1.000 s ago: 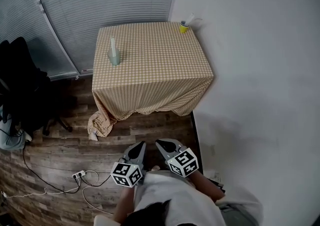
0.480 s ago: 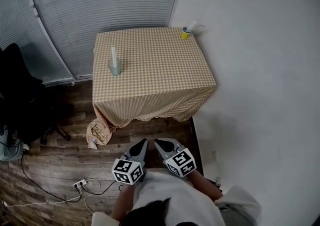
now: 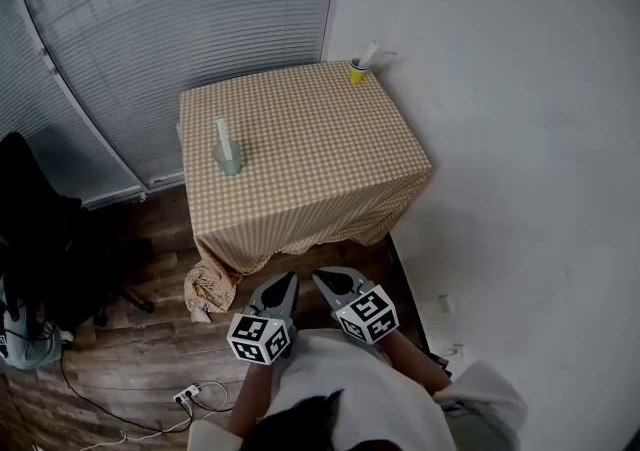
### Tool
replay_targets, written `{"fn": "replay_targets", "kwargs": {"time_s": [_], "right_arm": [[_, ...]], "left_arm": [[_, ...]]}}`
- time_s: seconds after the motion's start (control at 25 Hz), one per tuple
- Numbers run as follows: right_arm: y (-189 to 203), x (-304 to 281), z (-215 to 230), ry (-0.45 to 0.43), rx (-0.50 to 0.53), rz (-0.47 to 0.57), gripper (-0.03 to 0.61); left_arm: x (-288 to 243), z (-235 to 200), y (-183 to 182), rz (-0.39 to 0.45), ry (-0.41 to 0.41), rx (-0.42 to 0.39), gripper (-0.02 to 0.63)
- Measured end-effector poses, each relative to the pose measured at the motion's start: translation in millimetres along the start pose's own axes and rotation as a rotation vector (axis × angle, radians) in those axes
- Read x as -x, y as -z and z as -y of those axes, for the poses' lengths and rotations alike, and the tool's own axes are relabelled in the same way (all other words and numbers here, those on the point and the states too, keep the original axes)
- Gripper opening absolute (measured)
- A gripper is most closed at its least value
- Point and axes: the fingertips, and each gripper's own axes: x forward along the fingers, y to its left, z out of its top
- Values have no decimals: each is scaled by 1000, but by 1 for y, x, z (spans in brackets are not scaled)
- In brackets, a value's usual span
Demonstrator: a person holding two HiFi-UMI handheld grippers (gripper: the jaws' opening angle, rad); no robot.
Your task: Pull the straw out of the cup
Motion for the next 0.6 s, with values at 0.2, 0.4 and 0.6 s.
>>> {"fn": "replay_targets", "kwargs": {"time_s": [0.2, 0.4, 0.6], "right_arm": [[-3, -15, -17, -23, 5, -19, 7], [-9, -22, -25, -29, 6, -16, 6], [-6, -24, -35, -51, -11, -24, 6]], "left_arm": [[7, -14, -1, -24, 4, -5, 14], [13, -23, -3, -18, 7, 7, 14], [21, -28, -4, -14, -5, 12, 14]]}}
